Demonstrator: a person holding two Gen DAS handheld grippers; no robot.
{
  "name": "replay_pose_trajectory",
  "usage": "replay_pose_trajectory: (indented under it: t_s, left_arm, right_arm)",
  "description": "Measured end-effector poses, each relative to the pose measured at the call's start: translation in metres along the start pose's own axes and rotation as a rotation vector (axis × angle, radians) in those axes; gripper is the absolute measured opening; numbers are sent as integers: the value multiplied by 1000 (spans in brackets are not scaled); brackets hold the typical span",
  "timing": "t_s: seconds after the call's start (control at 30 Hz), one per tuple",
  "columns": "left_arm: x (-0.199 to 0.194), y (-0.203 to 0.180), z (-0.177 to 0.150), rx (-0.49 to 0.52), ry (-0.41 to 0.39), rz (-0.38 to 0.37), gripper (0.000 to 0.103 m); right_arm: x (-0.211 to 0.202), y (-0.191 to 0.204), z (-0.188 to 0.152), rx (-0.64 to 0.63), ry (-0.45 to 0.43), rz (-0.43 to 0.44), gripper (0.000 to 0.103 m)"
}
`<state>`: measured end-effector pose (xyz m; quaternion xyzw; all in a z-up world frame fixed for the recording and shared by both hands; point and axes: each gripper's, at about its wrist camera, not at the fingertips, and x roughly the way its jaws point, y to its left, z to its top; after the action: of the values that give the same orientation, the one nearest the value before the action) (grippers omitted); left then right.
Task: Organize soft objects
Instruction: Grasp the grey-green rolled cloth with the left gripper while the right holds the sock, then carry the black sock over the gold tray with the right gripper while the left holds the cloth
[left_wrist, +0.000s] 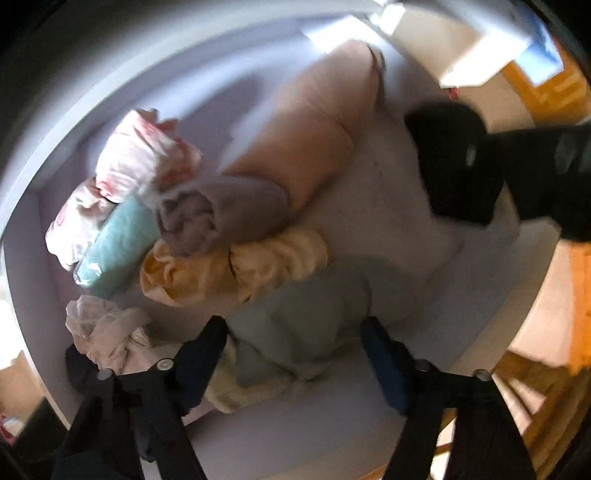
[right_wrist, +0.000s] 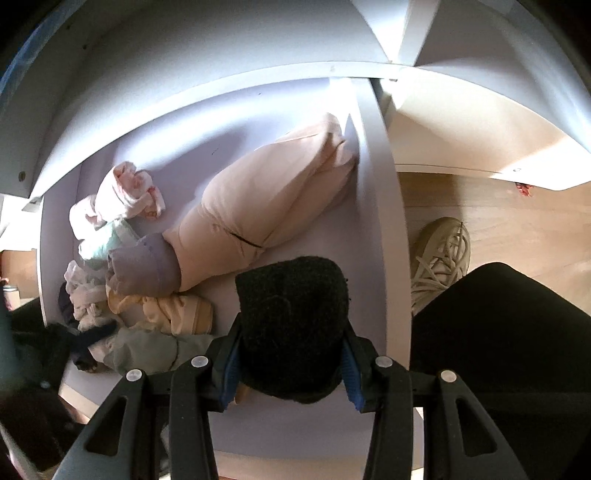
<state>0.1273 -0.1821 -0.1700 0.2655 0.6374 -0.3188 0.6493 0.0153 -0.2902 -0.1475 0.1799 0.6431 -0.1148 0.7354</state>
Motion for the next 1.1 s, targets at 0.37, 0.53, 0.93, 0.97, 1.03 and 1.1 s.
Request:
replay_pose_trajectory:
  t_s: [0.37, 0.53, 0.93, 0.97, 1.03, 1.1]
  left_arm:
    - [0, 9, -2, -61, -16, 17, 42]
    - [-7, 42, -9, -225, -48, 15, 39]
    - [-13, 42, -11, -271, -120, -60, 82]
    - [-16, 38, -8, -271, -138, -71, 88]
    - [-17, 32, -1, -271, -145, -92, 89]
    - [-11, 26, 2, -270, -127, -93, 89]
  right_arm:
    - [-16, 3, 3, 20, -35, 32, 45]
    - [-12, 0, 4, 33, -36, 29, 45]
    - [-8, 1, 6, 31, -37, 52, 45]
    - [-7, 0, 6, 34, -38, 56, 45]
    - [-8, 0, 7, 39, -40, 59, 45]
    - [-8, 0, 7, 41, -40, 61, 45]
